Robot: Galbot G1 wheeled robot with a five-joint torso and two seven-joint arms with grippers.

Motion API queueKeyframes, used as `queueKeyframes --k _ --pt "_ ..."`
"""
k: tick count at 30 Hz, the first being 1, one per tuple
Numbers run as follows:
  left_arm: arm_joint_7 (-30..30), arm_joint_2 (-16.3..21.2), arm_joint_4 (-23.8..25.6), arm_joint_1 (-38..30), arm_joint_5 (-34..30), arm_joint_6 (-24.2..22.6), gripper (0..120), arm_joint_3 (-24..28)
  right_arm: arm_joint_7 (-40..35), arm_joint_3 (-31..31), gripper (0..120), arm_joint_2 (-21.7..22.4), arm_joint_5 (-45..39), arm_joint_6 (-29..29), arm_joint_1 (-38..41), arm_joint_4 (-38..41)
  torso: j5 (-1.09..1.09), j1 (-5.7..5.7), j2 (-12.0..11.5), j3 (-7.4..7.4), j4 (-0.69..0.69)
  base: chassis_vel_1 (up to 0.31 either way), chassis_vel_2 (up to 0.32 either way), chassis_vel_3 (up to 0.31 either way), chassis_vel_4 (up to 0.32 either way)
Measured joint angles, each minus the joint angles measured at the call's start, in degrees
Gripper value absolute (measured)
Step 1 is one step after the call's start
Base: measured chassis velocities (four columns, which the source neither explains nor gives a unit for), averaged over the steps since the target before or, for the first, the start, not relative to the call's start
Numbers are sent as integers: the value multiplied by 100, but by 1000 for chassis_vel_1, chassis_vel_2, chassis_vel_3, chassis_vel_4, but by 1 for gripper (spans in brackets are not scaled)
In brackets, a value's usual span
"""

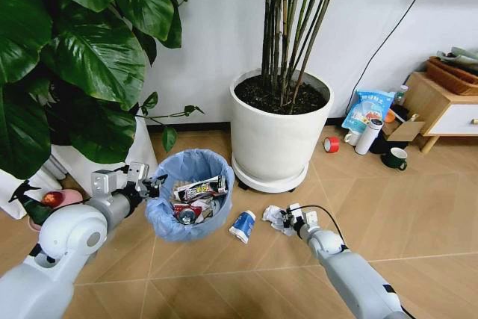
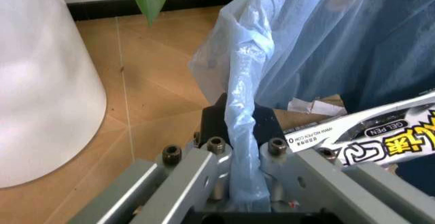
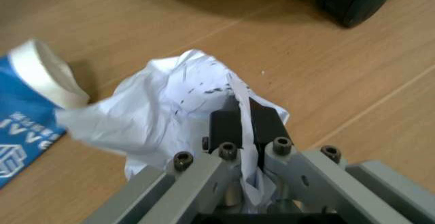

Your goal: Pick up the trash bin and place the garbage on the floor into it.

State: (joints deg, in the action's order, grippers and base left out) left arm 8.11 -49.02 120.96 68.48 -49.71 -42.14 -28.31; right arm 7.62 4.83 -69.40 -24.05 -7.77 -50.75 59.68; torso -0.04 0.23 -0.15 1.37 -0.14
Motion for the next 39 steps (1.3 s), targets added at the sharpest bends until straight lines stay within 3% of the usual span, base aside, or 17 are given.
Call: queueKeyframes --k 5,9,12,14,19,26,37,38,39 --pt "18 20 25 22 4 0 0 -14 -19 171 0 243 -96 31 -190 626 2 0 0 0 1 0 0 0 0" --pt "18 24 35 85 36 0 0 -16 -4 279 0 653 -345 -31 -329 1543 1 0 0 0 0 0 0 0 0" --pt "-5 16 34 127 62 0 0 -11 -165 256 0 1091 -741 -288 -421 2654 0 0 0 0 0 0 0 0 0" --pt "-6 16 33 127 62 0 0 -10 -176 250 0 1111 -764 -300 -425 2724 0 0 0 0 0 0 0 0 0" --pt "-14 27 -10 90 66 0 0 37 -423 163 0 1471 -1267 -583 -439 4172 2 0 0 -1 1 0 0 0 0" --pt "-19 29 -76 -18 66 0 0 202 -909 -24 0 1542 -1987 -962 40 5229 -1 0 0 0 1 0 0 0 0" --pt "-15 92 -272 -326 53 -1 0 610 -1077 -301 0 1530 -2718 -1235 733 5876 4 1 0 1 1 0 0 0 0" --pt "-8 88 -328 -444 35 0 0 701 -1095 -378 0 1519 -2845 -1265 831 5964 -9 0 1 -1 0 0 0 0 0" --pt "-2 85 -351 -495 24 0 0 744 -1105 -417 0 1513 -2884 -1281 865 5989 -9 0 1 -1 0 0 0 0 0"
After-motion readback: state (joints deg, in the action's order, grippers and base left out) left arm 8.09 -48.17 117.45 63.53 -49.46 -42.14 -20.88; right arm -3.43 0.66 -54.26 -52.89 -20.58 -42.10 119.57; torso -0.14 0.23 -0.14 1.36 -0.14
